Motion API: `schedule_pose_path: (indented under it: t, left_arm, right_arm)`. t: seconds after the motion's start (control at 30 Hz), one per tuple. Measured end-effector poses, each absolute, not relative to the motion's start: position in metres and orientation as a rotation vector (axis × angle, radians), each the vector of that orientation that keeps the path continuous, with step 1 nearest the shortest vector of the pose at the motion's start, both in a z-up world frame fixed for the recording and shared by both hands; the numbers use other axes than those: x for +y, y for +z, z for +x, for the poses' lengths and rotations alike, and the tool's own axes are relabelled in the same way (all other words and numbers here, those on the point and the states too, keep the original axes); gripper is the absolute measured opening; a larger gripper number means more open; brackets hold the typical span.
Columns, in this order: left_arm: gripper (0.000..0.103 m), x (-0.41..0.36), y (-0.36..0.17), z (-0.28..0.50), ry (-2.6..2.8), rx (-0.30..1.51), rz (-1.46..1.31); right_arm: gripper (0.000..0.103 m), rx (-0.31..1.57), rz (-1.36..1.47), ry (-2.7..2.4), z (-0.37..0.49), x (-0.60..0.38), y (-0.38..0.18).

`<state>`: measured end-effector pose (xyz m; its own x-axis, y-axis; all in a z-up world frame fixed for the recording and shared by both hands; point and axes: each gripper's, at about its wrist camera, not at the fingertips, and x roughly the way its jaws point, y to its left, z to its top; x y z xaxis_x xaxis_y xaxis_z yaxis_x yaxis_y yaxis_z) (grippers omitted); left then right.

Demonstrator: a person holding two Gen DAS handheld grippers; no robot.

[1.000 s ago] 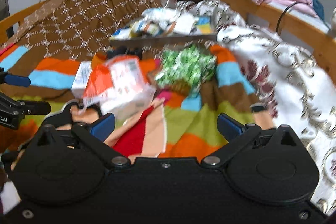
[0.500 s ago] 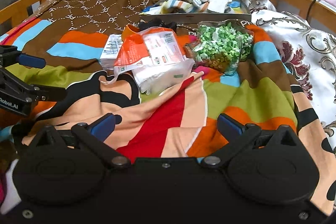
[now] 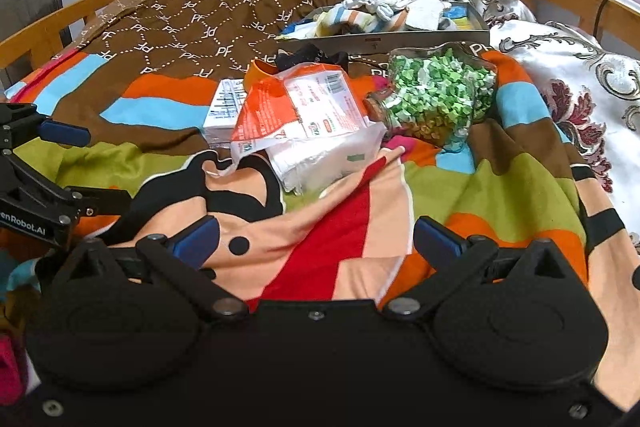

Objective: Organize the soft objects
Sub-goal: 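Move both grippers toward the orange silicone cup and dark navy item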

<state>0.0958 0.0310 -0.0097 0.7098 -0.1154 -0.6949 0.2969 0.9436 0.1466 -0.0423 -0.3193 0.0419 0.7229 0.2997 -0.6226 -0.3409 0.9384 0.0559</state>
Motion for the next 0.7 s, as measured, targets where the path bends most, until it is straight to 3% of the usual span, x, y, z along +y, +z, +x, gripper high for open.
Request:
schedule_pose_path:
  t: [0.7]
  left_arm:
    - [0.100,0.073,0.006,0.154,-0.177,0.698,0.262]
  right_arm:
    - [0.102,0.623,0.013,0.336,0.029,-0.300,0.055]
